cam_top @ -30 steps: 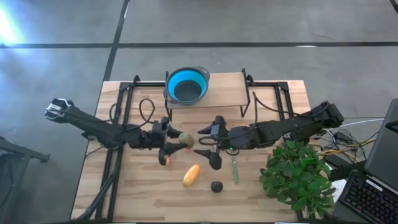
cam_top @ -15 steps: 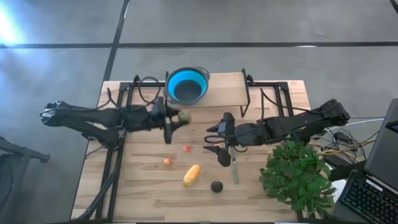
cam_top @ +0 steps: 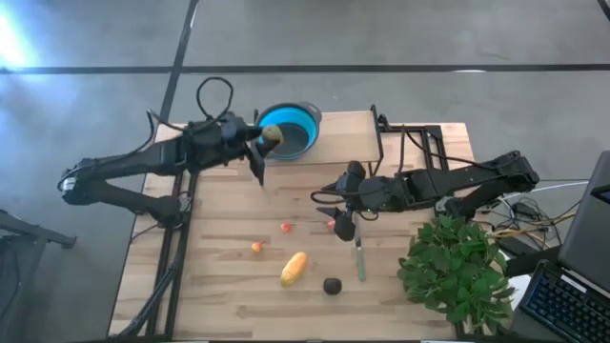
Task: Pick & Place Fruit
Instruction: Put the green kiwi in the blue strainer bowl on the shelf
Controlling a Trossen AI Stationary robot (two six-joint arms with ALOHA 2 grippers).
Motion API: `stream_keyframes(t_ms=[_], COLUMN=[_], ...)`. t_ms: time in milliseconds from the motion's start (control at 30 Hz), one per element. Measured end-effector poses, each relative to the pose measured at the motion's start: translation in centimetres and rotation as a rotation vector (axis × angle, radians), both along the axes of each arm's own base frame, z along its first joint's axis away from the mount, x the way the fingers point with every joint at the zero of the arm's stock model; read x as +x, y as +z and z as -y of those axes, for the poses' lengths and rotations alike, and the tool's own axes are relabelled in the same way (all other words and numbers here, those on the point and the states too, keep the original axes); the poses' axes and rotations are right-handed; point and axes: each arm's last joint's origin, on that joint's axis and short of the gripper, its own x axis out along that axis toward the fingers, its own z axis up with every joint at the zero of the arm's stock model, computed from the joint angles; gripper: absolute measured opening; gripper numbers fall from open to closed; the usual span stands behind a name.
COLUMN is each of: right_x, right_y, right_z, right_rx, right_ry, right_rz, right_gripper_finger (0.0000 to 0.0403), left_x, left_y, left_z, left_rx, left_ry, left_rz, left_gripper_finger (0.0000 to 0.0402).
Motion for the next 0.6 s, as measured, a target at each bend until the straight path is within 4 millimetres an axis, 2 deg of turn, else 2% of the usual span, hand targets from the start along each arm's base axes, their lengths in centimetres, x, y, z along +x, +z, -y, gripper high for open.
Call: stream_keyframes(t_ms=[167,367,600], right_x=[0.2,0.5,0.6], right_y=[-0.1,-0.5,-0.5], right_z=[0.7,0.9,0.9], right_rx=[-0.001,0.003,0.047], right_ry=[-0.024,-0.034,-0.059], right_rz=[-0.004,-0.014,-0.004], right_gripper_finger=[0.0238,0.0226,0.0230], left_x=[-0.4,-0.3,-0.2], left_y=[-0.1,0.0,-0.2], left_z=[-1.6,-3.2,-5.2], left_rx=[-0.007,-0.037,-0.100], left_ry=[0.075,0.075,0.122], left_rz=[-0.004,-0.019,-0.155], left_gripper_finger=[0.0204,0.0204,0.0204])
